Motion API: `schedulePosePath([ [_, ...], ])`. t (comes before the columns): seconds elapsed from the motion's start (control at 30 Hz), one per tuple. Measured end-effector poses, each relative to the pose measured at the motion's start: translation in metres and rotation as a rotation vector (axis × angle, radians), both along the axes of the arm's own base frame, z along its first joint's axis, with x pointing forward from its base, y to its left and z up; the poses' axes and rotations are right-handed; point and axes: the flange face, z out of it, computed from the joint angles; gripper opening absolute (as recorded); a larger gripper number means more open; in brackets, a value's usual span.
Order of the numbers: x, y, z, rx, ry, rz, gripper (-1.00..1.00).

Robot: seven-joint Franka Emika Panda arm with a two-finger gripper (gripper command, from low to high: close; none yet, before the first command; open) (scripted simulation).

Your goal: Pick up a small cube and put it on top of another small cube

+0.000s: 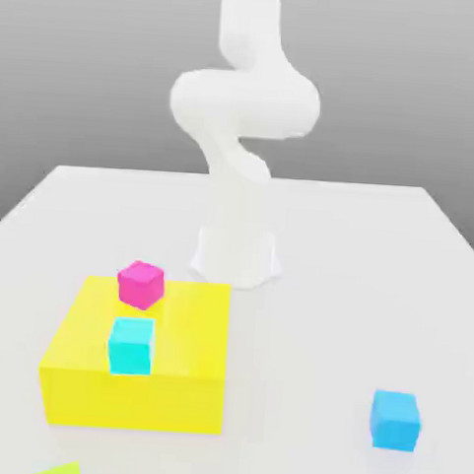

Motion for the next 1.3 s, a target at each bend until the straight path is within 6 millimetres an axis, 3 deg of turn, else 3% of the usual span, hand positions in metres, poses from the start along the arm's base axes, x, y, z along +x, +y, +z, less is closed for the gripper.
schedulePosePath([
  [0.27, 0.091, -0.036, -0.101, 0.077, 0.182, -0.252, 0.00],
  [0.53, 0.149, -0.085, -0.223, 0.171, 0.347, -0.496, 0.00],
  [0.67, 0.163, -0.116, -0.289, 0.227, 0.426, -0.628, 0.00],
  [0.8, 0.171, -0.134, -0.358, 0.286, 0.504, -0.741, 0.00],
  [1.03, 0.162, -0.163, -0.479, 0.401, 0.635, -0.945, 0.00],
  [1.17, 0.161, -0.166, -0.542, 0.415, 0.649, -0.969, 0.00],
  [1.2, 0.160, -0.166, -0.551, 0.415, 0.650, -0.970, -1.00],
  [1.3, 0.160, -0.166, -0.551, 0.416, 0.649, -0.970, -1.00],
])
